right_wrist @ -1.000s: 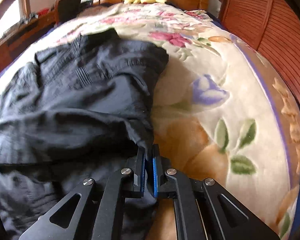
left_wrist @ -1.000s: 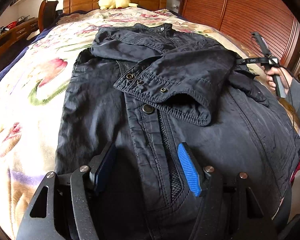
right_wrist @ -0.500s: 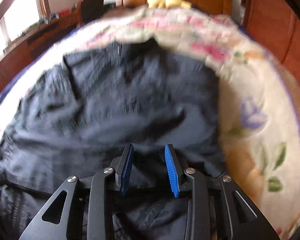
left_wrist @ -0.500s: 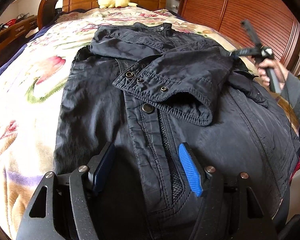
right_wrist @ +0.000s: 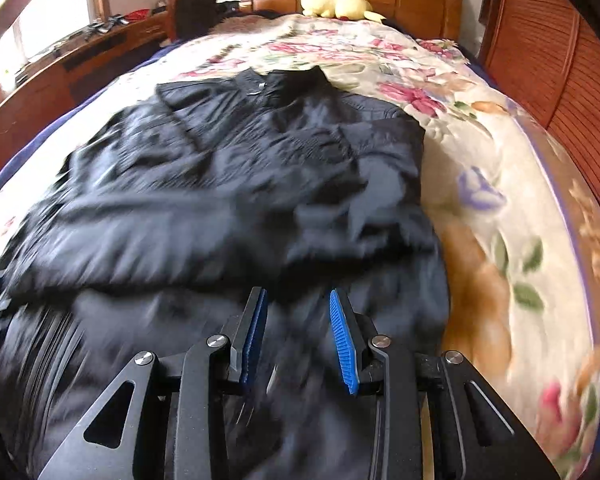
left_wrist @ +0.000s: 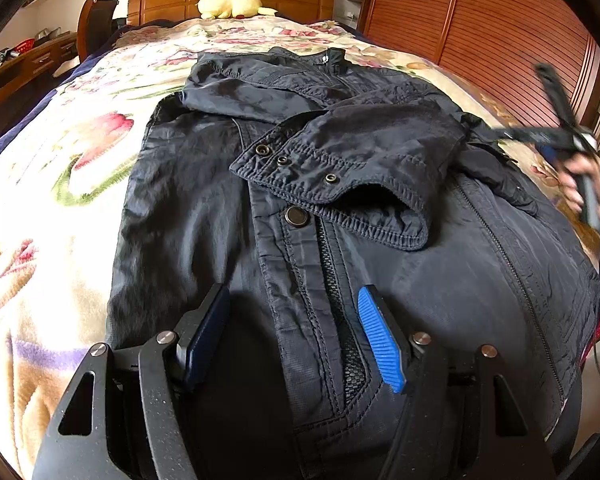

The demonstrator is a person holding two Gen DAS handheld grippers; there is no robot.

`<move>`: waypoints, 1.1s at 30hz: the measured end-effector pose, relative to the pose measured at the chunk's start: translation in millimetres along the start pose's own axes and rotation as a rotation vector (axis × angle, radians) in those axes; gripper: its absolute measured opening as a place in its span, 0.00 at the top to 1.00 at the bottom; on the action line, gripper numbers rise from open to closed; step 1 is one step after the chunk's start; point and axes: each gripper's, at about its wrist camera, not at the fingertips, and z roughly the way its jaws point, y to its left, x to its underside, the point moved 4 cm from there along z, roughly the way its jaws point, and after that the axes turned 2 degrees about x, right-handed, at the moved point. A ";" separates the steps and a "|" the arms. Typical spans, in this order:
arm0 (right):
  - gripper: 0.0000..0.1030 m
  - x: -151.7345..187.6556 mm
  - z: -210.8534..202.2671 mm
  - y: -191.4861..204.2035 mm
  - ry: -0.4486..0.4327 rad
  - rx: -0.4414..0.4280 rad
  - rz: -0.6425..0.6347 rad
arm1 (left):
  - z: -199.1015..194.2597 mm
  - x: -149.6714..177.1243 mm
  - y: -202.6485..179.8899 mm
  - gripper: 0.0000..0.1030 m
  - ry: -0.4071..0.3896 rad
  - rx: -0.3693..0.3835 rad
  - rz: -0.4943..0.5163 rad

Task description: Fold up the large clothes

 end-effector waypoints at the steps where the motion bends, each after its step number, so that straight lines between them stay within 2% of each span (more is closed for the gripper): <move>1: 0.67 14.2 -11.0 5.3 -0.002 0.000 -0.005 | -0.1 0.1 0.1 0.34 -0.001 -0.001 0.000; 6: 0.67 70.3 -51.1 13.0 0.019 0.000 -0.007 | 0.0 0.4 -0.3 0.34 -0.001 -0.001 0.000; 10: 0.67 99.3 -71.6 15.8 0.023 0.003 0.019 | 0.2 0.5 -0.3 0.34 -0.002 -0.005 0.001; 15: 0.67 116.8 -88.8 17.1 0.025 0.000 0.040 | -1.8 1.7 -2.4 0.34 -0.002 -0.024 0.010; 20: 0.67 132.3 -101.5 22.4 0.025 0.001 0.048 | -13.5 3.1 -7.9 0.34 0.004 -0.078 0.032; 23: 0.67 136.3 -111.7 25.9 0.021 -0.001 0.052 | -30.5 6.4 -5.4 0.34 -0.026 -0.109 0.027; 28: 0.67 141.8 -130.4 34.1 0.003 0.014 0.037 | -69.0 12.7 12.1 0.34 -0.077 -0.107 -0.041; 33: 0.53 148.1 -145.6 39.4 -0.018 0.032 0.037 | -102.9 20.2 26.7 0.34 -0.114 -0.135 -0.077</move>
